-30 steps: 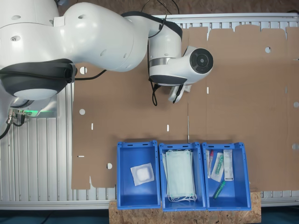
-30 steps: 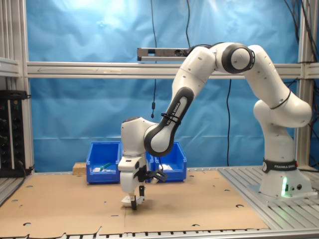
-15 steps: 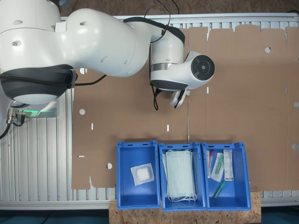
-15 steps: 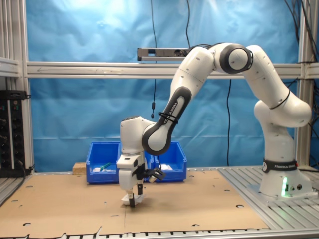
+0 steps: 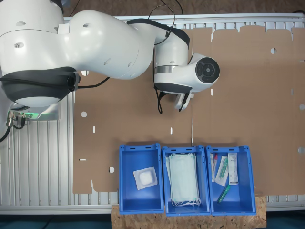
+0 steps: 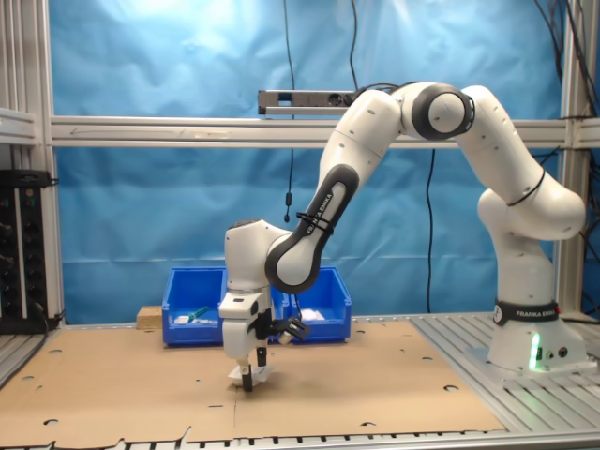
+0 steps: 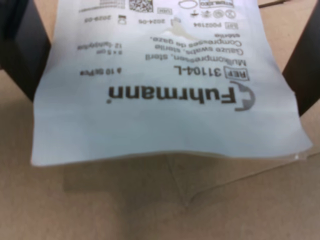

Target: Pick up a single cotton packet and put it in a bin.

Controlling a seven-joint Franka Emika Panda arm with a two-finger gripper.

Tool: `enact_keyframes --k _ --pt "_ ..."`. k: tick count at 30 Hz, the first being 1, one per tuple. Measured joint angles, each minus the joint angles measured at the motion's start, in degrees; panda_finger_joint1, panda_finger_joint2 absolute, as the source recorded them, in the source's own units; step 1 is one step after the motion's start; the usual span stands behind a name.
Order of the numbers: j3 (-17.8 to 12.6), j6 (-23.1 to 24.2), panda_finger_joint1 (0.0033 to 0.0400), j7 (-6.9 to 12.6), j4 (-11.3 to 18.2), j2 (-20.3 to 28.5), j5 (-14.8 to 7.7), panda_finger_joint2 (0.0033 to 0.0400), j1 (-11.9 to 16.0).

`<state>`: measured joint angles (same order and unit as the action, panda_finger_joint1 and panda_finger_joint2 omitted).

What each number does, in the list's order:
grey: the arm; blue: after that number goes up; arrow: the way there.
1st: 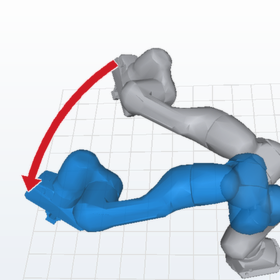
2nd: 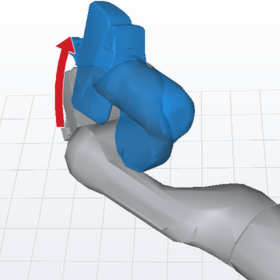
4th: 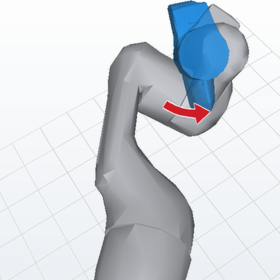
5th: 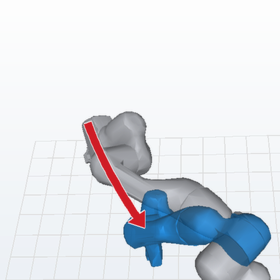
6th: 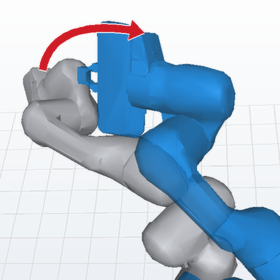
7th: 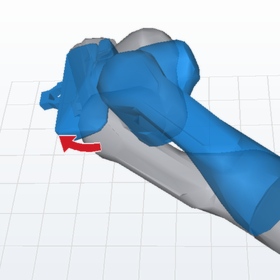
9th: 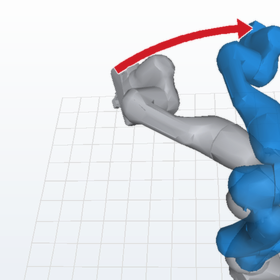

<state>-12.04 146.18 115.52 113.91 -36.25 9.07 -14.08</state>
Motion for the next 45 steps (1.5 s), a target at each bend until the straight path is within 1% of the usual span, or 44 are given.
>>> enact_keyframes --k 19,45 --pt "0.0 0.0 0.0400 0.32 -0.8 -0.4 0.0 0.0400 0.0" --pt "0.0 0.0 0.0400 0.52 -1.0 -0.6 0.0 0.0400 0.2"
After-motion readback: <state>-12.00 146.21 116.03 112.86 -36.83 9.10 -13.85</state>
